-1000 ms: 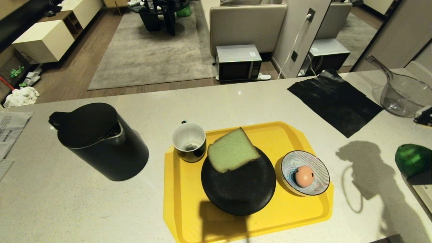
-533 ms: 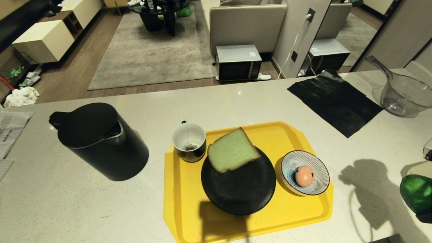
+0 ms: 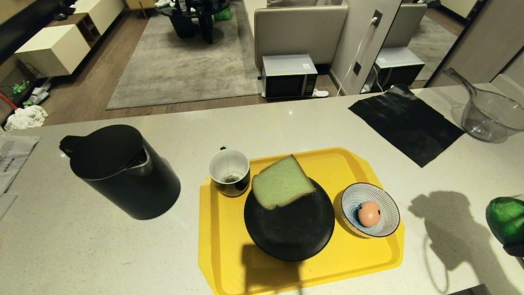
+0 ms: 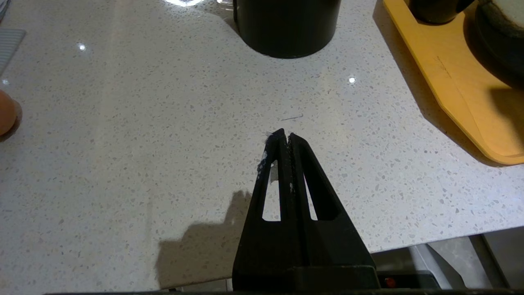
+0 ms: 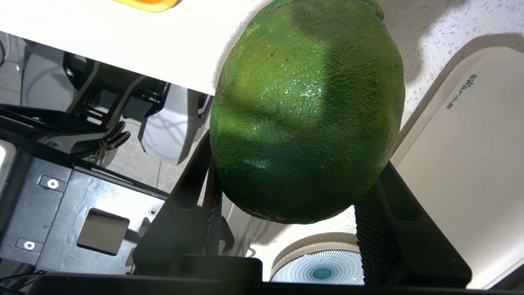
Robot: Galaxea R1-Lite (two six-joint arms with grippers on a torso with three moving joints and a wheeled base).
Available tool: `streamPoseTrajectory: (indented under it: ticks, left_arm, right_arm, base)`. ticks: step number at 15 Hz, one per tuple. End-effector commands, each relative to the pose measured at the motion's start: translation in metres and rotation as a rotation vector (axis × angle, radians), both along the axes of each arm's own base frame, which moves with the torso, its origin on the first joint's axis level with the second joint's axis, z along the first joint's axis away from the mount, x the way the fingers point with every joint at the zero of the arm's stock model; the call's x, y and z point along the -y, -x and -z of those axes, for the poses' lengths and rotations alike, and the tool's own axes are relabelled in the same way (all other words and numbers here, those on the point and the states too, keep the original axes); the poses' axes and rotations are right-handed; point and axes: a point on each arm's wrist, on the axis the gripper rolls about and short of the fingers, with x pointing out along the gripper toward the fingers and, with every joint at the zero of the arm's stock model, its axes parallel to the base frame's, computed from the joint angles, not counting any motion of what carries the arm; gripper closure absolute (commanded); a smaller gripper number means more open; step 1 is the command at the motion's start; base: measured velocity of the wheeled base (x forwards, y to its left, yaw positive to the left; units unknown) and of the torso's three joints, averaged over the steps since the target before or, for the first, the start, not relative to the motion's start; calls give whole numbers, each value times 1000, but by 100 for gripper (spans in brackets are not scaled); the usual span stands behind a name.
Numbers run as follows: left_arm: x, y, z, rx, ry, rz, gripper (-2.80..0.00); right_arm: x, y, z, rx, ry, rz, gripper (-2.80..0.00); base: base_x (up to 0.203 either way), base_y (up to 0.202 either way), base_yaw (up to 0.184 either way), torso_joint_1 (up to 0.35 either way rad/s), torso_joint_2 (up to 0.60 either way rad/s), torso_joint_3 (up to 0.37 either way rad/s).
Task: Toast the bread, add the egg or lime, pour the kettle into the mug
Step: Put the fruit on a plate
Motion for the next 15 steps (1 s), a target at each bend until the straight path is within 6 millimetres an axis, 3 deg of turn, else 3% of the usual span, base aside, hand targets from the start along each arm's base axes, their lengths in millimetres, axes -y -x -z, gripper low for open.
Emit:
streamPoseTrajectory:
  ticks: [1,6,15]
  left_arm:
    - [0,0,0,1,-1,-1,0]
    - [0,0,0,1,-1,-1,0]
    - [0,0,0,1,-1,-1,0]
  right_arm:
    - [0,0,0,-5,-6,-7,0]
    - [-1,-1,0,-5,-29,-21,0]
    - [-1,-2,1,-5,-32,-28,0]
  base:
    - [0,0,0,0,0,0]
    - [0,0,0,0,0,0]
    - [0,0,0,-101,200,94]
